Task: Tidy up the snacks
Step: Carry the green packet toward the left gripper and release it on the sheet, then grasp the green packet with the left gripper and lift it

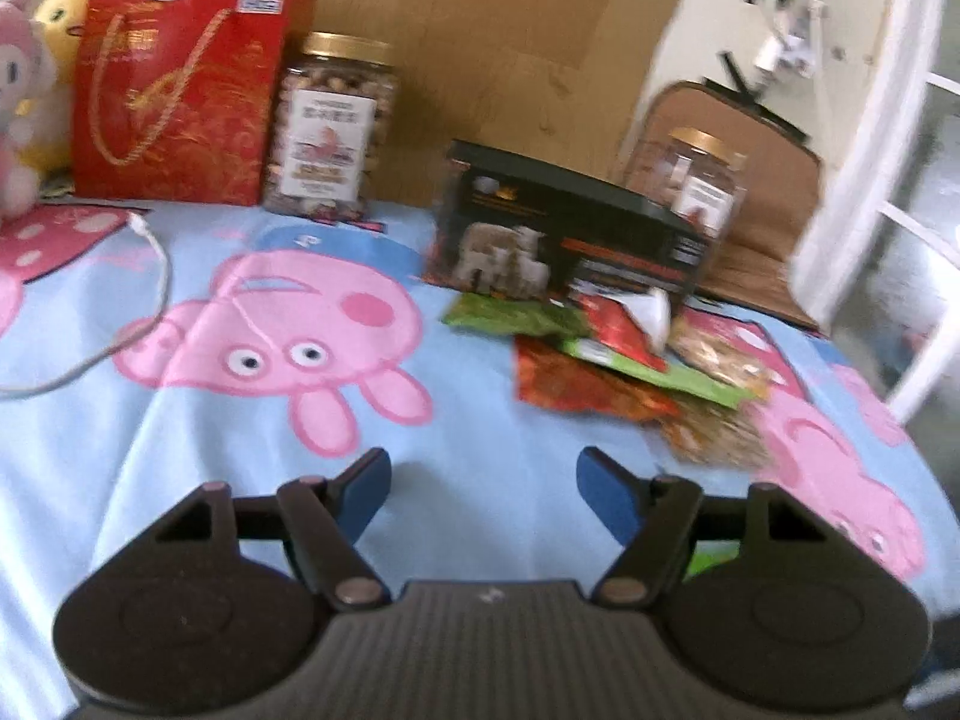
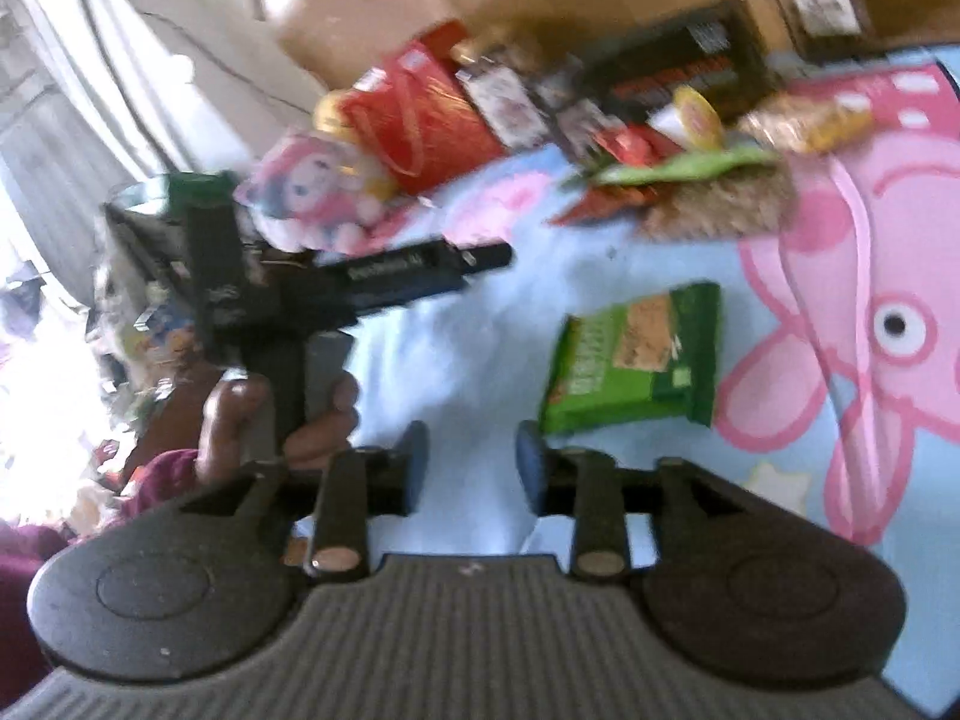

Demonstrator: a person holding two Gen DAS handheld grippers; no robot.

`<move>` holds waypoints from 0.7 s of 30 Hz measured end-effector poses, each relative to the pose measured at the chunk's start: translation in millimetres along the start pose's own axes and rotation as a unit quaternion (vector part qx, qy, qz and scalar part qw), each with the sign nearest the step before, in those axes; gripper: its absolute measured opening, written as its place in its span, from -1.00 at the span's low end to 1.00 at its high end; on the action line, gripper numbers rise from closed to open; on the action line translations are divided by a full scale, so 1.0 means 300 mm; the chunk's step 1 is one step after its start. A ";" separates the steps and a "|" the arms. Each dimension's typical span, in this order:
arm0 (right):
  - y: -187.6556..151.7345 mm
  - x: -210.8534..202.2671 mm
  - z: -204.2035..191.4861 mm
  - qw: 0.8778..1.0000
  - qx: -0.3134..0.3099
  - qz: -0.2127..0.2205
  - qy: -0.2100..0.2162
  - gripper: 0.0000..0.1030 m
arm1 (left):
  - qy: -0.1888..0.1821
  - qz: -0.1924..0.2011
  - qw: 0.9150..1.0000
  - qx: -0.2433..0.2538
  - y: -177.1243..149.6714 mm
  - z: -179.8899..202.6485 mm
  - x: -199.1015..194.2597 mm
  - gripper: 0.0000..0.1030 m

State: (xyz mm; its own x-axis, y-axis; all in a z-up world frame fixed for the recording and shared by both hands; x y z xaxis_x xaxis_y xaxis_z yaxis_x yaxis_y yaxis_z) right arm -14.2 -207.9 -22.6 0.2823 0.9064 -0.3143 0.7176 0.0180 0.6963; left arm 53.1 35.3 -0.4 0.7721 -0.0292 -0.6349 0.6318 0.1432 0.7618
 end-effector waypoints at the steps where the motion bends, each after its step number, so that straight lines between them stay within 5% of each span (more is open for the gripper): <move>1: 0.006 -0.019 -0.001 1.000 -0.006 0.002 0.010 -0.24 | -0.011 -0.002 1.000 0.004 -0.004 0.008 -0.013 0.35; 8: 0.046 -0.145 0.115 0.993 0.025 0.067 -0.095 -0.18 | -0.133 -0.067 0.988 0.036 -0.040 0.114 -0.057 0.29; 11: 0.045 -0.124 0.172 0.991 0.044 0.066 -0.105 -0.18 | -0.163 -0.111 0.980 0.034 -0.059 0.152 -0.026 0.18; 13: 0.044 -0.074 0.185 0.992 0.037 0.048 -0.113 -0.20 | -0.161 -0.104 0.981 0.040 -0.068 0.169 -0.024 0.18; 16: 0.050 0.005 0.160 0.995 0.016 0.035 -0.088 -0.20 | -0.156 -0.103 0.981 0.047 -0.079 0.173 -0.028 -0.10; 21: 0.051 0.129 0.071 0.992 -0.075 -0.003 -0.105 -0.15 | -0.125 -0.090 0.988 0.019 -0.060 0.061 -0.041 -0.12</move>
State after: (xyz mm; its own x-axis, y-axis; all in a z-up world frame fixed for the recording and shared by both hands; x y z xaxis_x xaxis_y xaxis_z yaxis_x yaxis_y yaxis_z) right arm 21.2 -181.4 -37.9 0.4154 0.7985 -0.4357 0.6213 0.1008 0.7771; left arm 33.5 15.1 -3.8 0.6373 -0.2955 -0.7117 0.7584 0.0766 0.6473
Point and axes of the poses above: each gripper's, at about its wrist camera, not at the fingertips, and x roughly the way its jaws point, z to its right, y to its top, the point moved 2 cm from there along x, roughly the way its jaws point, and after that the axes turned 14 degrees about y, right-handed, at the moved point
